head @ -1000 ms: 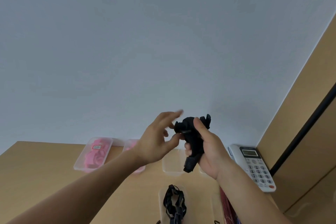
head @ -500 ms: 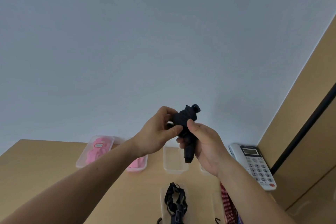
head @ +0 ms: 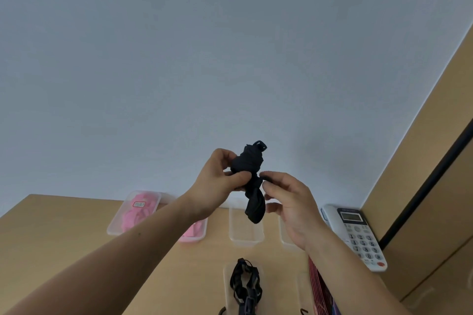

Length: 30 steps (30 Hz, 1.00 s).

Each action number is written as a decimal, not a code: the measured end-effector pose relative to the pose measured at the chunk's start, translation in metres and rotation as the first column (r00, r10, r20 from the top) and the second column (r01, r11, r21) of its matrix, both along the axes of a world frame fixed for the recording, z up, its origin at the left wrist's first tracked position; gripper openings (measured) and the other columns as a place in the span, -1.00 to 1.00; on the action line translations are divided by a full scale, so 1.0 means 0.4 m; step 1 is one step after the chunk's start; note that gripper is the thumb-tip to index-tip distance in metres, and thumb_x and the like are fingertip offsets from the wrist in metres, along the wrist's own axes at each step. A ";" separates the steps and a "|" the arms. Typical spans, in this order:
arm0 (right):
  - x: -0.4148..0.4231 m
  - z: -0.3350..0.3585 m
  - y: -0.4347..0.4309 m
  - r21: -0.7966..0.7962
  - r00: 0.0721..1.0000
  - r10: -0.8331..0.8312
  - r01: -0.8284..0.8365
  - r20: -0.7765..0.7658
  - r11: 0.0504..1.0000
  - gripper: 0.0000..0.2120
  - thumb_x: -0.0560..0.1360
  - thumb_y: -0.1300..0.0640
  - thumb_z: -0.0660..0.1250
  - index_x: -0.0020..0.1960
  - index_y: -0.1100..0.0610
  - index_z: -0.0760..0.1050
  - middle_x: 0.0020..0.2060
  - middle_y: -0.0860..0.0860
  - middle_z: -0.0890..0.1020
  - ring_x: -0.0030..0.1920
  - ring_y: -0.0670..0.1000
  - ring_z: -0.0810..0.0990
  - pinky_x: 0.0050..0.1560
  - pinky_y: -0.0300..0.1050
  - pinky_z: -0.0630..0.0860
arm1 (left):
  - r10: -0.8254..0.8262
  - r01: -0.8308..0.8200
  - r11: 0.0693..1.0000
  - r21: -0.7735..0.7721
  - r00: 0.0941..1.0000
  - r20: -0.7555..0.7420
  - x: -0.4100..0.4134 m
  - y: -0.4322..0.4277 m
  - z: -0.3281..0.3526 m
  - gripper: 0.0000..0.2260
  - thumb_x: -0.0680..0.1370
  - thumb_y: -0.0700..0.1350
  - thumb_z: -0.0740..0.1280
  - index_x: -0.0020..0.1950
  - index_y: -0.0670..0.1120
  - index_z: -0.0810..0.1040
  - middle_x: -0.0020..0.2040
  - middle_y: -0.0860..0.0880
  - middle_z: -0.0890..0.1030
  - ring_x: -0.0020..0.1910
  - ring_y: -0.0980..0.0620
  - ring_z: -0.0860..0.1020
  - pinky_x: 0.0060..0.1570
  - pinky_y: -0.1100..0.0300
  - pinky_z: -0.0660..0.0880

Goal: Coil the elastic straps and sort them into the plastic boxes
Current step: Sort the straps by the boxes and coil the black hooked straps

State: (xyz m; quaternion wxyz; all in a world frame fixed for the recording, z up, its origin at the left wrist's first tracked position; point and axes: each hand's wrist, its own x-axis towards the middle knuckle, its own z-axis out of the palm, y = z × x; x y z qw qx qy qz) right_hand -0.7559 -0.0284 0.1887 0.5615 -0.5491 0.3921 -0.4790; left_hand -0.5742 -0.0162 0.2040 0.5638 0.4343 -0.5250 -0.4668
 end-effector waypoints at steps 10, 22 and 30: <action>0.005 -0.010 -0.006 0.018 0.997 -0.016 0.014 0.078 1.000 -0.75 0.60 0.22 0.30 0.23 0.00 0.54 -0.05 0.06 0.71 -0.03 0.15 0.71 -0.06 0.03 0.61 | -0.126 0.164 0.977 0.137 0.961 -0.247 -0.002 0.011 0.004 -0.68 0.56 -0.32 0.29 0.32 -0.23 0.49 0.18 -0.31 0.60 0.15 -0.33 0.61 0.17 -0.17 0.56; 0.032 -0.011 0.004 -0.003 0.981 -0.114 0.115 -0.157 0.993 -0.84 0.38 0.12 0.55 -0.06 0.06 0.65 -0.31 -0.06 0.67 -0.36 -0.06 0.57 -0.32 -0.21 0.51 | -0.014 0.031 0.998 0.048 0.950 -0.311 -0.002 -0.001 0.007 -0.65 0.53 -0.28 0.35 0.32 -0.19 0.51 0.08 -0.19 0.64 0.05 -0.15 0.66 0.00 0.04 0.62; 0.035 -0.022 0.011 -0.383 0.987 -0.112 0.060 -0.115 0.922 -0.79 0.46 0.23 0.43 -0.07 -0.08 0.56 -0.24 -0.15 0.63 -0.28 -0.15 0.56 -0.18 -0.33 0.50 | -0.059 0.127 0.982 0.142 0.910 -0.411 -0.004 -0.012 0.020 -0.80 0.59 -0.33 0.25 0.03 -0.27 0.68 0.00 -0.25 0.69 -0.03 -0.15 0.69 -0.08 0.08 0.63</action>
